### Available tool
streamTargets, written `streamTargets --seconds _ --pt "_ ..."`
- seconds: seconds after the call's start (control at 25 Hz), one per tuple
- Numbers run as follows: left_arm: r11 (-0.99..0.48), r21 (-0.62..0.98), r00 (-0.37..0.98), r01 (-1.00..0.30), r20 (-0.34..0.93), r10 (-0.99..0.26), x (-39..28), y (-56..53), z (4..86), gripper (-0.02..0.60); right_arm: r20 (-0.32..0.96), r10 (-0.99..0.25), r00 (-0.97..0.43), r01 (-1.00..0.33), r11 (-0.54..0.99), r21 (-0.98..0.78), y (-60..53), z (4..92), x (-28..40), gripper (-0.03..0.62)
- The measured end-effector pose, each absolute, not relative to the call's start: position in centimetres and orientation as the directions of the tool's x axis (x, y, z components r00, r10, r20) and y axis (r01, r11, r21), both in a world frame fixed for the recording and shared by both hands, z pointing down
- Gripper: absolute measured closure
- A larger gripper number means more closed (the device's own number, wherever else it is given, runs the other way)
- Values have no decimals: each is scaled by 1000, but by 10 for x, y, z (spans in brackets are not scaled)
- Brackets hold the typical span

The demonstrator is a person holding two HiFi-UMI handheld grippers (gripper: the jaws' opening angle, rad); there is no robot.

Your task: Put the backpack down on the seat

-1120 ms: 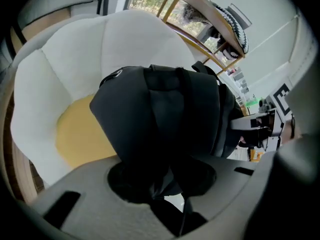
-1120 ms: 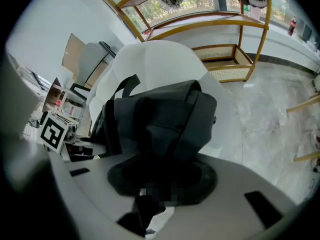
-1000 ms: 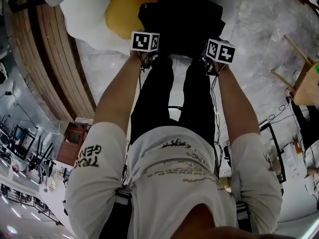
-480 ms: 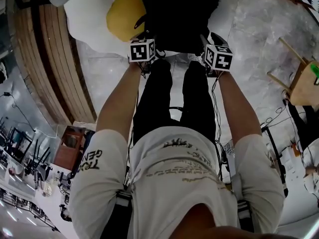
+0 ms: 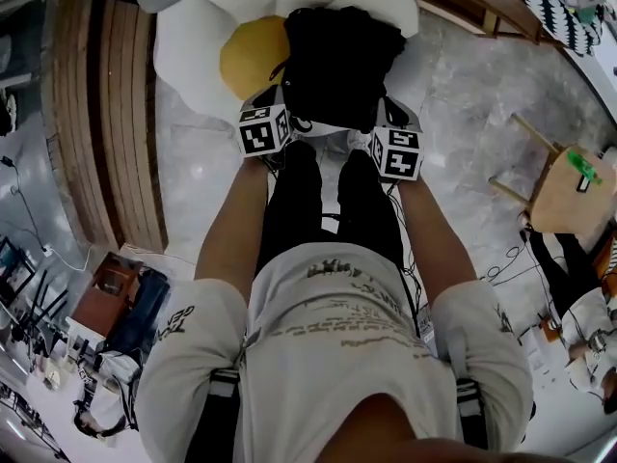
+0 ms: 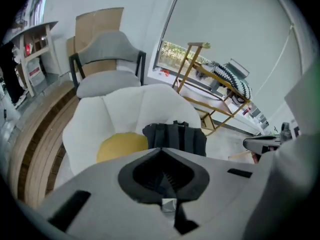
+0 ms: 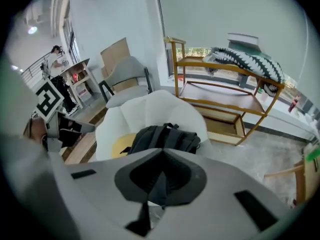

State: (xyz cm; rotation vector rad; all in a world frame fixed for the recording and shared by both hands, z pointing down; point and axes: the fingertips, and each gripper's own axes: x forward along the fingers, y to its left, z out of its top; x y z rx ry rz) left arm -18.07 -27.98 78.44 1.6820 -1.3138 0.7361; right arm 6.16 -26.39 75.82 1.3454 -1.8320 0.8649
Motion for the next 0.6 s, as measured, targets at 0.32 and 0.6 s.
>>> streamTargets --seconds 0.32,0.6 --pt "-152 223 270 -963 779 -566 -147 -284 670 560 754 -611 -240 -958 277 -81 -285 667 68 568" --pt "-128 201 232 -971 676 -700 -129 -303 561 560 598 -730 -331 -943 282 -178 -306 558 63 568"
